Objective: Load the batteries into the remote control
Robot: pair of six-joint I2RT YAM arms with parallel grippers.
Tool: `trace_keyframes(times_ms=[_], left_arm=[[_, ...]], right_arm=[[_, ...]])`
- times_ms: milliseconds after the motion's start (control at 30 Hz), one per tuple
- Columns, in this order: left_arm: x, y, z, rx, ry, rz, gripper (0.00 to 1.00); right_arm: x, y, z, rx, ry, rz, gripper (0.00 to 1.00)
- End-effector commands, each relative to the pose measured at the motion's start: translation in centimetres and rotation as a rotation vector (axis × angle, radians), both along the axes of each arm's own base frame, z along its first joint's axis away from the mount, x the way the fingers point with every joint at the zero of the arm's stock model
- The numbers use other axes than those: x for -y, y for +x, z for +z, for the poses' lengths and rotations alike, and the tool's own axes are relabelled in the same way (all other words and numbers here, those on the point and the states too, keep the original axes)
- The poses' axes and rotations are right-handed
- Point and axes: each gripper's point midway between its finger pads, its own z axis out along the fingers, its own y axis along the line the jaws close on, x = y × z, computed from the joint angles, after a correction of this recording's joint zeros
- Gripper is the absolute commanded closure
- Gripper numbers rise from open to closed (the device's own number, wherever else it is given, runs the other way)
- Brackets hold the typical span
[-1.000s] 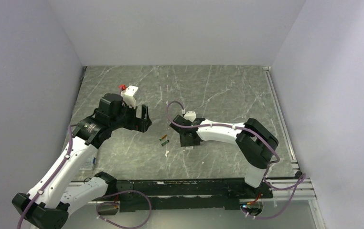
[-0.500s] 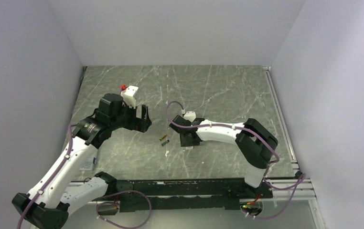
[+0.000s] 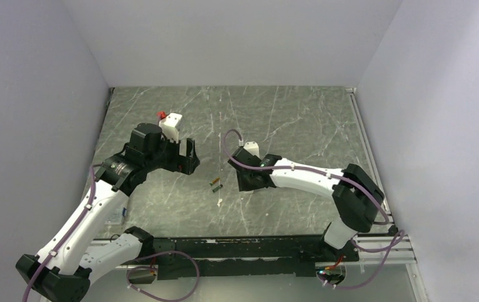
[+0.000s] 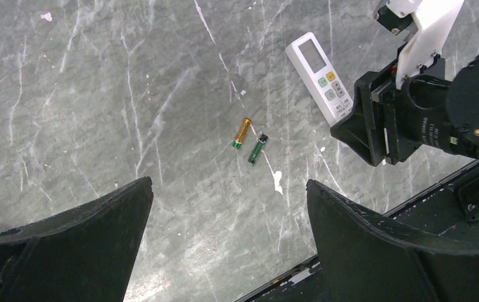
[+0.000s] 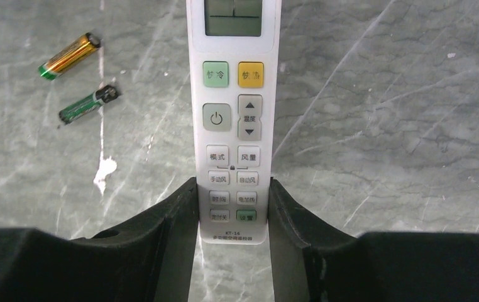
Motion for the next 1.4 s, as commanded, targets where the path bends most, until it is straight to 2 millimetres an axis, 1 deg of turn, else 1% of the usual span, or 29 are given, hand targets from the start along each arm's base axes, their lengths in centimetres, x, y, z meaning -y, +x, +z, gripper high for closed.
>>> trace_keyframes(times_ms=[0, 200, 300, 467, 600, 733, 833, 1033, 1167, 1367], left_arm=[[0.8, 0.0, 0.6, 0.012, -0.037, -0.027, 0.01], [1.7, -0.1, 0.2, -0.025, -0.069, -0.048, 0.01], [2.6, -0.3, 0.1, -0.065, -0.118, -0.055, 0.01], [3.7, -0.3, -0.9, -0.159, -0.193, -0.014, 0.01], [4.8, -0.7, -2.0, -0.256, -0.251, -0.003, 0.01], [5.9, -0.9, -2.8, -0.342, -0.301, -0.002, 0.02], [6.5, -1.1, -3.0, -0.392, -0.345, -0.01, 0.04], [7.3, -1.3, -2.6, -0.486, -0.477, -0.041, 0.07], [7.2, -1.4, -2.6, -0.541, -0.547, -0.049, 0.1], [7.6, -2.4, -2.0, -0.592, -0.608, -0.091, 0.13]], right_arm=[[-0.9, -0.4, 2.3, 0.037, 0.066, 0.116, 1.0], [-1.5, -1.6, 3.7, 0.05, 0.129, 0.257, 1.0], [-1.7, -2.3, 4.4, 0.057, 0.157, 0.336, 1.0], [-2.2, -3.3, 6.3, 0.106, 0.223, 0.455, 1.0], [-2.3, -3.9, 7.4, 0.14, 0.26, 0.526, 1.0], [-2.1, -4.4, 8.1, 0.181, 0.28, 0.59, 1.0], [-2.0, -4.6, 8.7, 0.228, 0.294, 0.625, 1.0], [-2.2, -5.3, 9.8, 0.324, 0.325, 0.708, 1.0], [-2.7, -6.0, 10.6, 0.42, 0.348, 0.778, 1.0], [-3.5, -6.9, 10.8, 0.487, 0.327, 0.88, 1.0]])
